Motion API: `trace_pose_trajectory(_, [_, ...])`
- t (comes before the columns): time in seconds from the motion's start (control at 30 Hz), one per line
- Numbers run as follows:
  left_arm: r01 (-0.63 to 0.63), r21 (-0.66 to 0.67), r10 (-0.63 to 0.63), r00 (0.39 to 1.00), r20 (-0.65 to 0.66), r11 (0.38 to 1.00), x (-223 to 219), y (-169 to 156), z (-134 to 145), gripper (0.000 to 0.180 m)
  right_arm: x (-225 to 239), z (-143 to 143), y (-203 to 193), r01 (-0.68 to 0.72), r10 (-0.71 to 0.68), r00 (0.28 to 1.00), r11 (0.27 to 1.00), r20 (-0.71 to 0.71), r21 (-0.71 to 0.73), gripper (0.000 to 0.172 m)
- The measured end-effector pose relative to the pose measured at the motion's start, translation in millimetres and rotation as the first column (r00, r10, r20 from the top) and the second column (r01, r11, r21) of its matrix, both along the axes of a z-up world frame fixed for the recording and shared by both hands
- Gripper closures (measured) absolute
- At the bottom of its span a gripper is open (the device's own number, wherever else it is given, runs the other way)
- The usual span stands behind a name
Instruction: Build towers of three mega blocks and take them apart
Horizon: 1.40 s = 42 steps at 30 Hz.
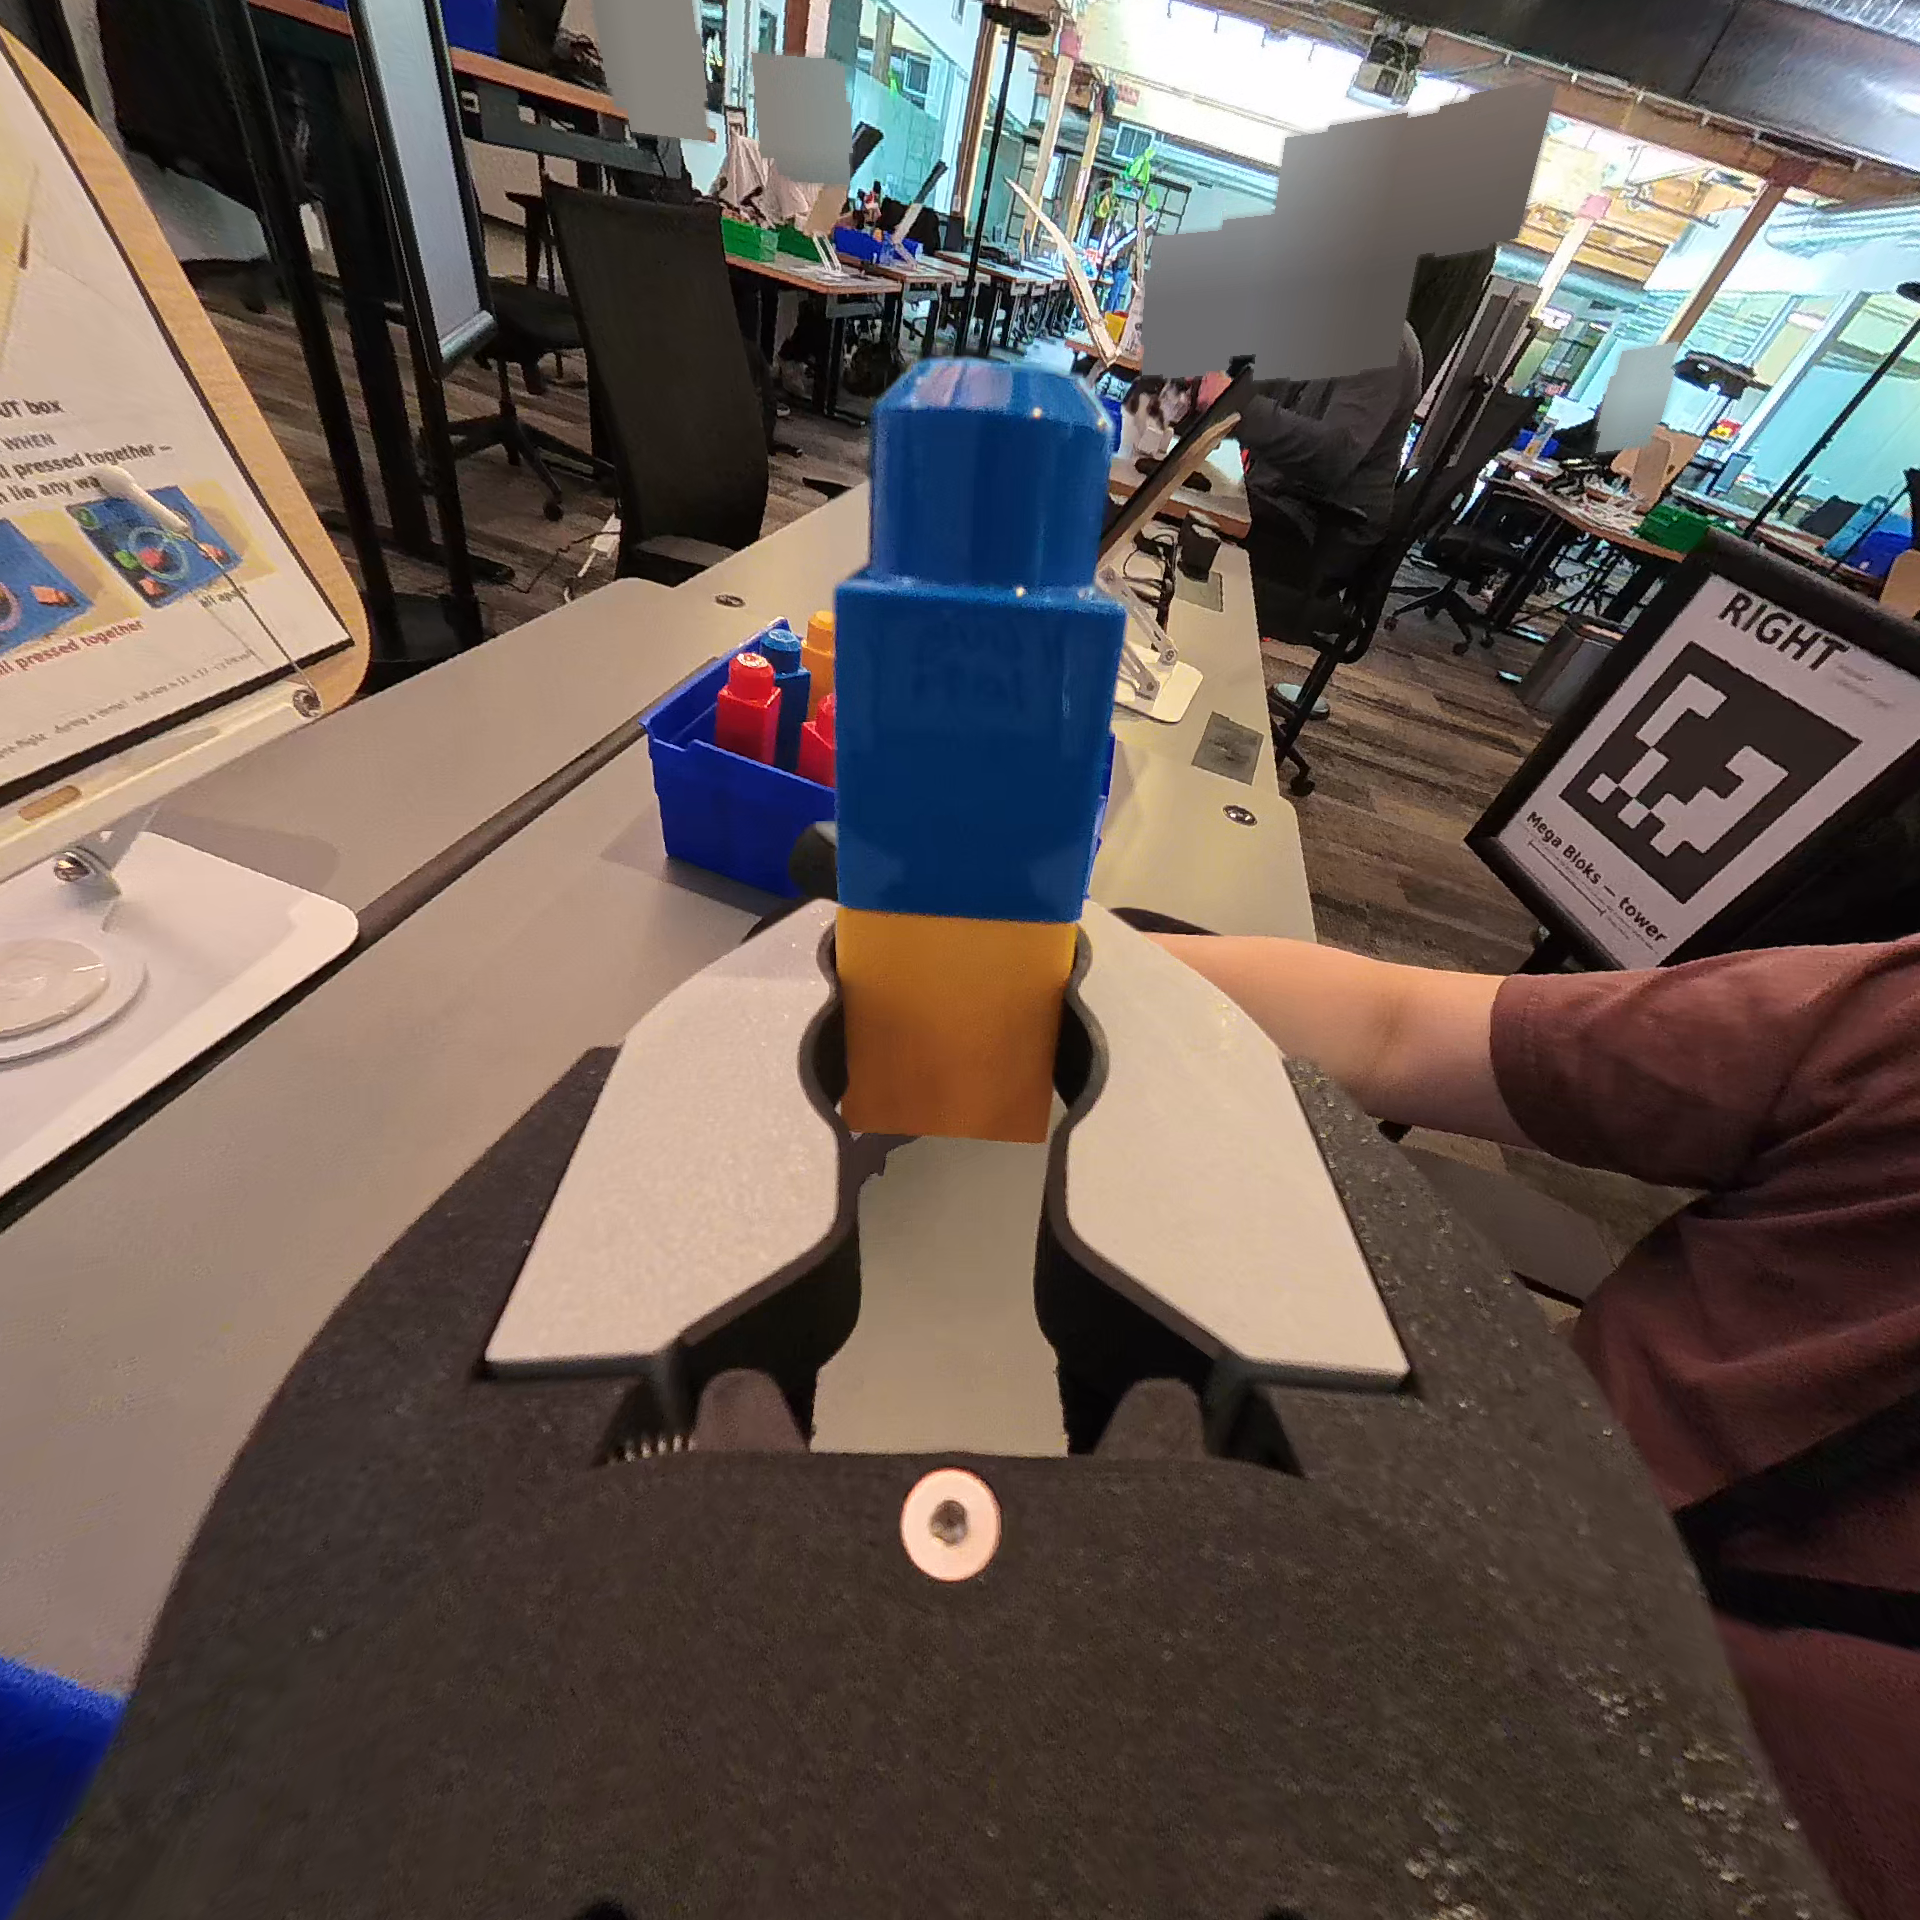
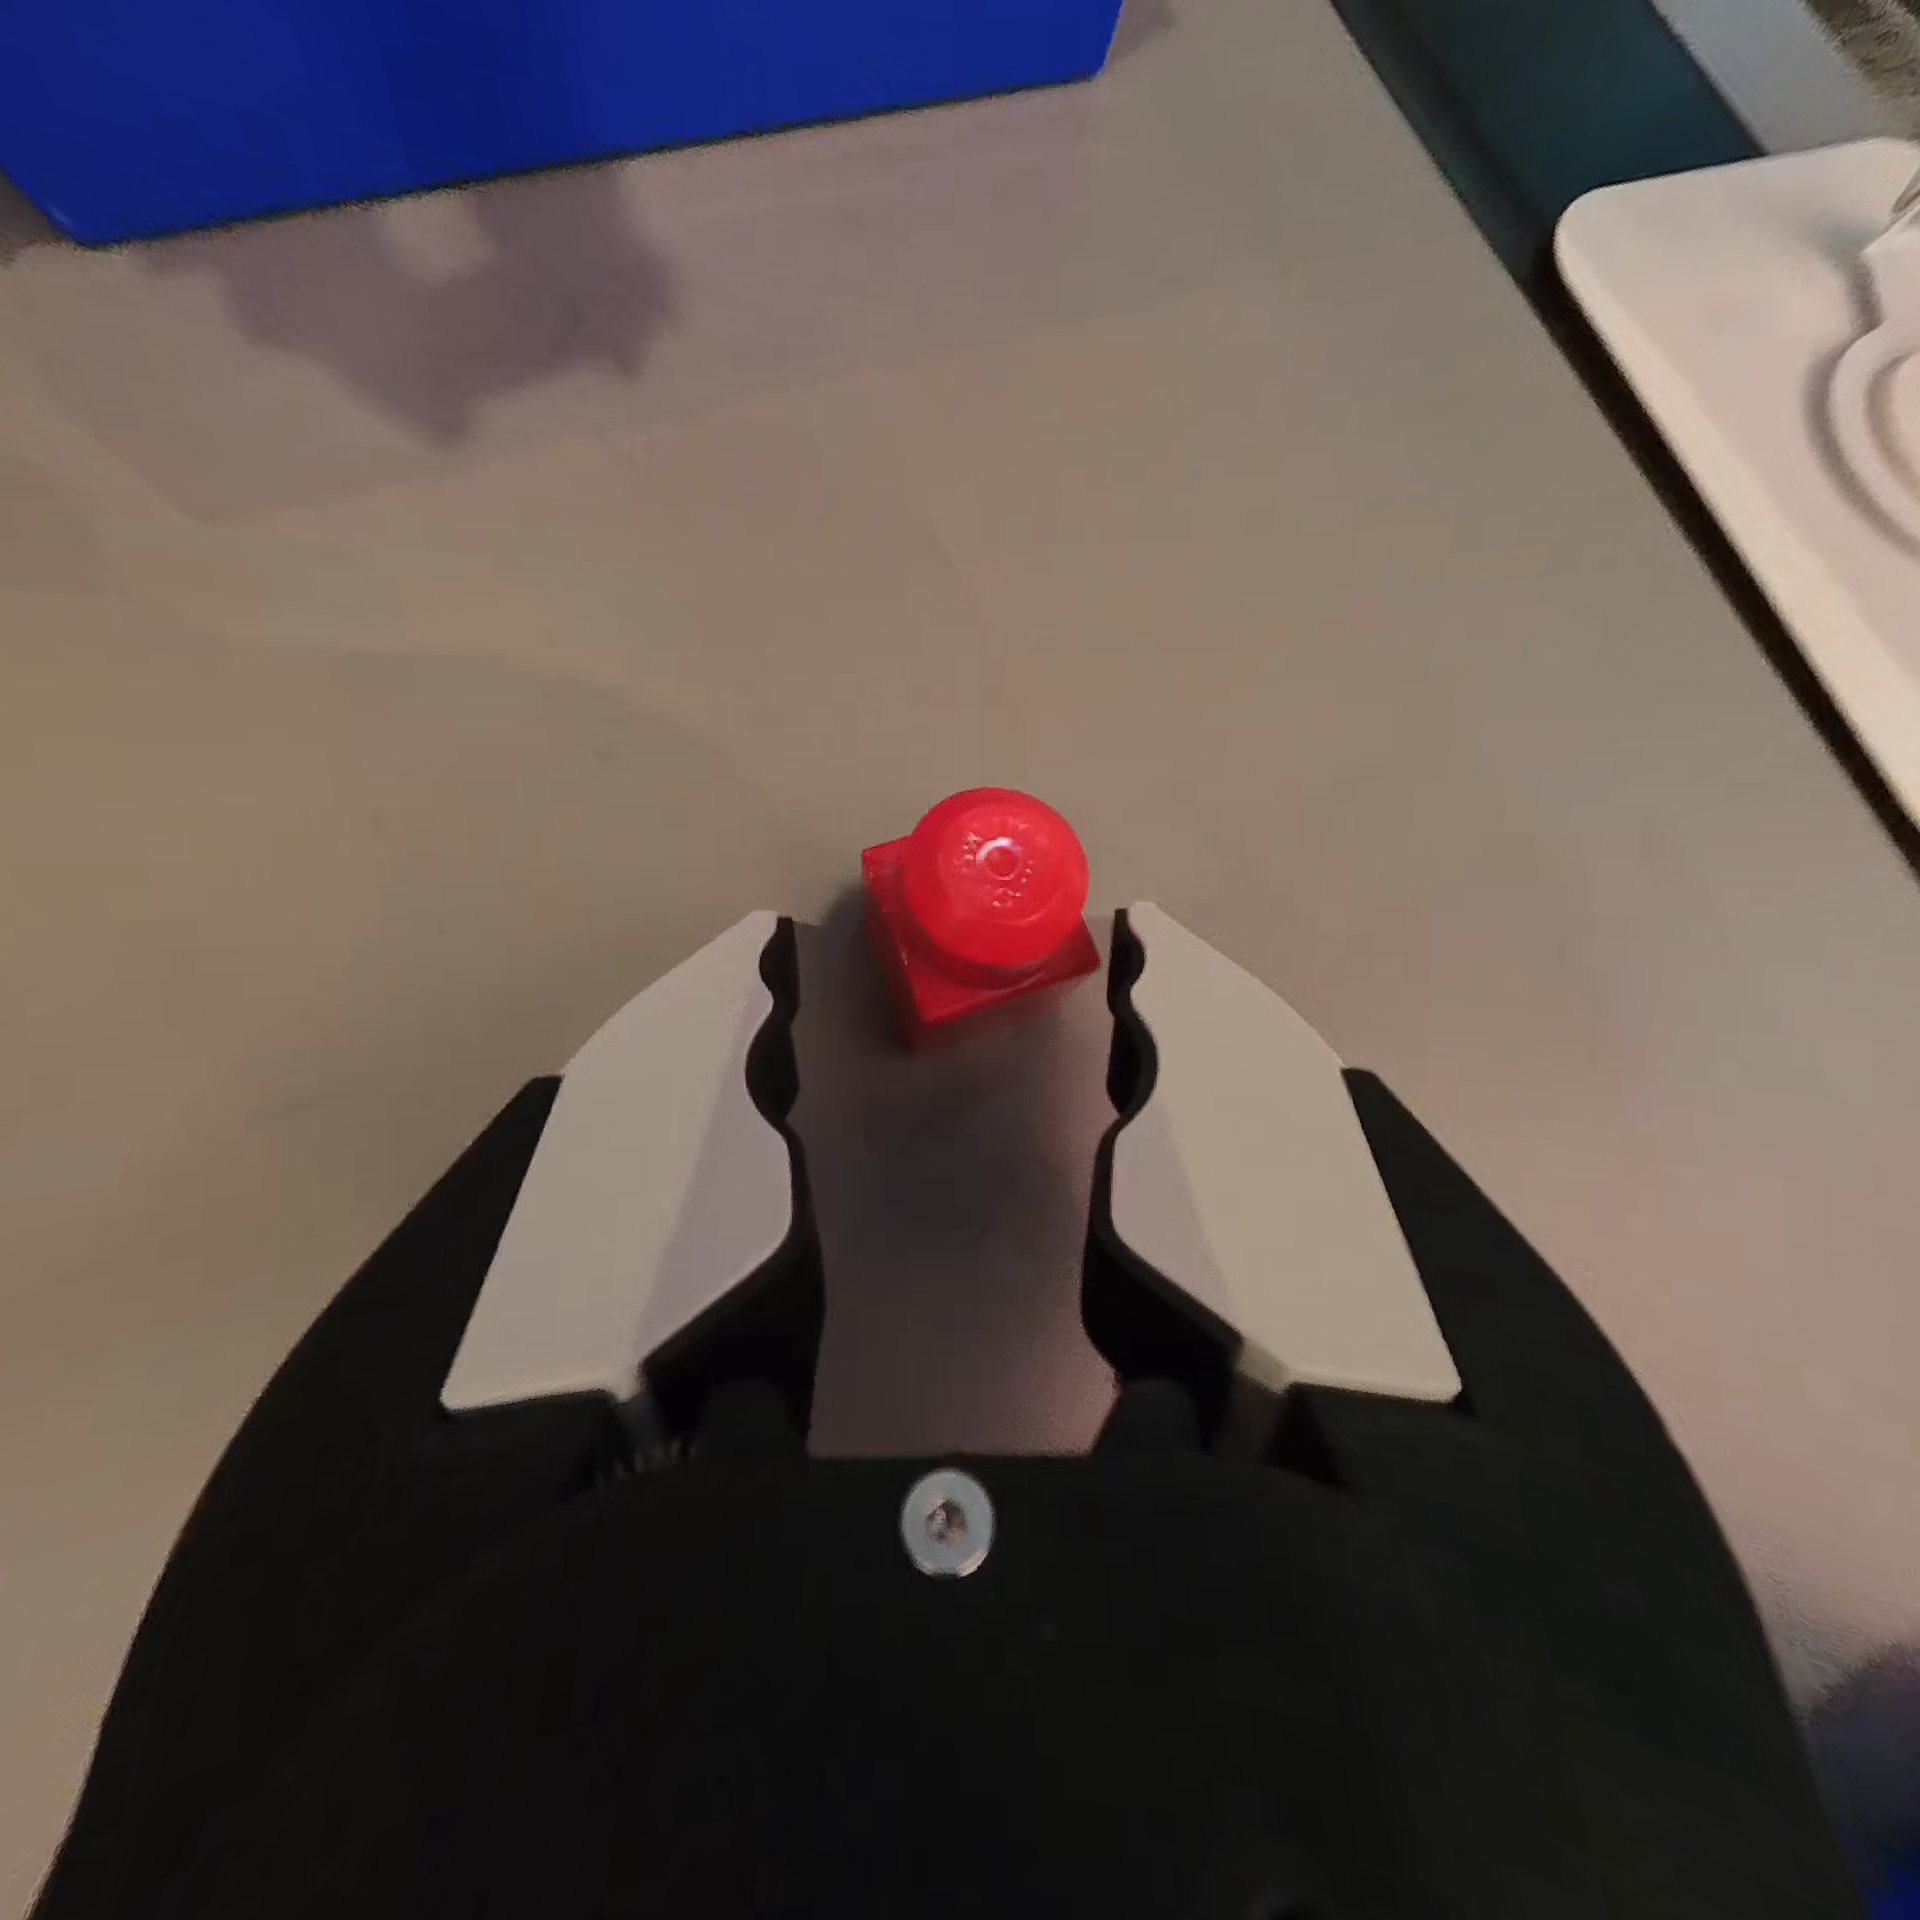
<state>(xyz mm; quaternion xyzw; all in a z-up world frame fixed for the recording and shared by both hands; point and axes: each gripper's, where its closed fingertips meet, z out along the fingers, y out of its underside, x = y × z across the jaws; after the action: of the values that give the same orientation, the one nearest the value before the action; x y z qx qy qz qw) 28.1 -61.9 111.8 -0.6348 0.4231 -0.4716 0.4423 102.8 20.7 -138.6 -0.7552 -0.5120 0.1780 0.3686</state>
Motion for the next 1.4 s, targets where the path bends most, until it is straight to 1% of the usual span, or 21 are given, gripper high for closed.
trace_pose_trajectory(0.03, [0.003, -0.001, -0.003, 1.000, -0.005, 1.000, 1.7, 0.2, -1.6, 0.144, -2.7, -2.6, -0.9, 0.000, 0.000, 1.000, 1.000, -0.020, -0.028, 0.114])
trace_pose_trajectory(0.07, [0.005, -0.004, -0.005, 1.000, -0.011, 1.000, 3.3, 0.5, -3.4, 0.144, -3.8, -6.1, -0.7, 0.005, -0.007, 1.000, 0.999, -0.025, -0.052, 0.120])
trace_pose_trajectory(0.1, [0.007, -0.008, -0.007, 1.000, -0.017, 1.000, 4.9, 0.9, -5.3, 0.144, -4.5, -8.6, -0.7, 0.004, -0.006, 1.000, 0.998, -0.027, -0.067, 0.130])
trace_pose_trajectory(0.17, [0.011, -0.015, -0.011, 1.000, -0.027, 1.000, 7.6, 2.1, -9.1, 0.144, -8.8, -5.3, -5.8, -0.030, 0.024, 0.998, 0.995, -0.058, -0.099, 0.132])
trace_pose_trajectory(0.23, [0.010, -0.023, -0.010, 0.999, -0.035, 1.000, 9.5, 4.5, -12.8, 0.144, -12.4, 11.2, -7.3, -0.042, 0.031, 0.992, 0.995, -0.121, -0.089, 0.132])
trace_pose_trajectory(0.33, [0.005, -0.044, -0.007, 0.999, -0.049, 0.999, 13.6, 10.5, -21.4, 0.144, -8.9, 53.9, -5.5, -0.033, 0.015, 0.971, 0.997, -0.240, -0.072, 0.132])
trace_pose_trajectory(0.4, [0.014, -0.065, -0.018, 0.998, -0.059, 0.998, 20.1, 13.7, -29.5, 0.144, -0.1, 89.8, -3.9, -0.014, -0.010, 0.947, 0.997, -0.320, -0.073, 0.132])
trace_pose_trajectory(0.5, [0.063, -0.105, -0.071, 0.995, -0.070, 0.992, 37.2, 10.1, -41.9, 0.144, 20.4, 145.2, -2.5, 0.041, -0.059, 0.898, 0.998, -0.436, -0.050, 0.132])
trace_pose_trajectory(0.57, [0.094, -0.112, -0.104, 0.990, -0.093, 0.989, 51.4, 5.6, -52.7, 0.144, 34.4, 179.2, -8.6, 0.057, -0.071, 0.846, 0.997, -0.529, -0.042, 0.133])
trace_pose_trajectory(0.67, [0.132, -0.120, -0.152, 0.974, -0.169, 0.984, 71.9, -1.0, -77.1, 0.144, 46.4, 225.9, -33.3, -0.026, -0.016, 0.738, 0.998, -0.674, -0.051, 0.133])
trace_pose_trajectory(0.73, [0.164, -0.141, -0.191, 0.959, -0.211, 0.976, 82.5, -6.7, -92.2, 0.144, 50.6, 245.3, -49.5, -0.094, 0.033, 0.684, 0.995, -0.729, -0.043, 0.133])
trace_pose_trajectory(0.8, [0.198, -0.171, -0.235, 0.943, -0.234, 0.965, 89.9, -14.8, -101.8, 0.144, 49.1, 249.4, -62.2, -0.164, 0.080, 0.671, 0.986, -0.737, -0.042, 0.133])
trace_pose_trajectory(0.97, [0.192, -0.158, -0.229, 0.937, -0.266, 0.969, 92.7, -17.6, -105.8, 0.144, 34.0, 231.3, -75.1, -0.257, 0.120, 0.732, 0.960, -0.671, -0.108, 0.133])
trace_pose_trajectory(1.1, [0.223, -0.158, -0.264, 0.907, -0.327, 0.962, 89.7, -26.7, -112.5, 0.144, 25.3, 215.1, -82.5, -0.283, 0.154, 0.792, 0.950, -0.591, -0.131, 0.134])
trace_pose_trajectory(1.2, [0.262, -0.161, -0.303, 0.887, -0.348, 0.952, 88.8, -34.4, -114.5, 0.144, 25.6, 212.5, -91.1, -0.317, 0.178, 0.801, 0.936, -0.572, -0.153, 0.134])
trace_pose_trajectory(1.3, [0.268, -0.152, -0.307, 0.860, -0.407, 0.951, 86.4, -38.4, -121.9, 0.144, 26.5, 203.7, -97.2, -0.323, 0.197, 0.836, 0.931, -0.512, -0.170, 0.134])
trace_pose_trajectory(1.37, [0.265, -0.144, -0.301, 0.872, -0.386, 0.953, 87.5, -36.9, -118.6, 0.144, 24.6, 209.0, -95.3, -0.307, 0.190, 0.827, 0.941, -0.529, -0.141, 0.134])
trace_pose_trajectory(1.4, [0.269, -0.148, -0.304, 0.889, -0.343, 0.952, 89.6, -36.8, -112.1, 0.144, 23.0, 217.3, -93.8, -0.303, 0.188, 0.799, 0.946, -0.571, -0.112, 0.134])
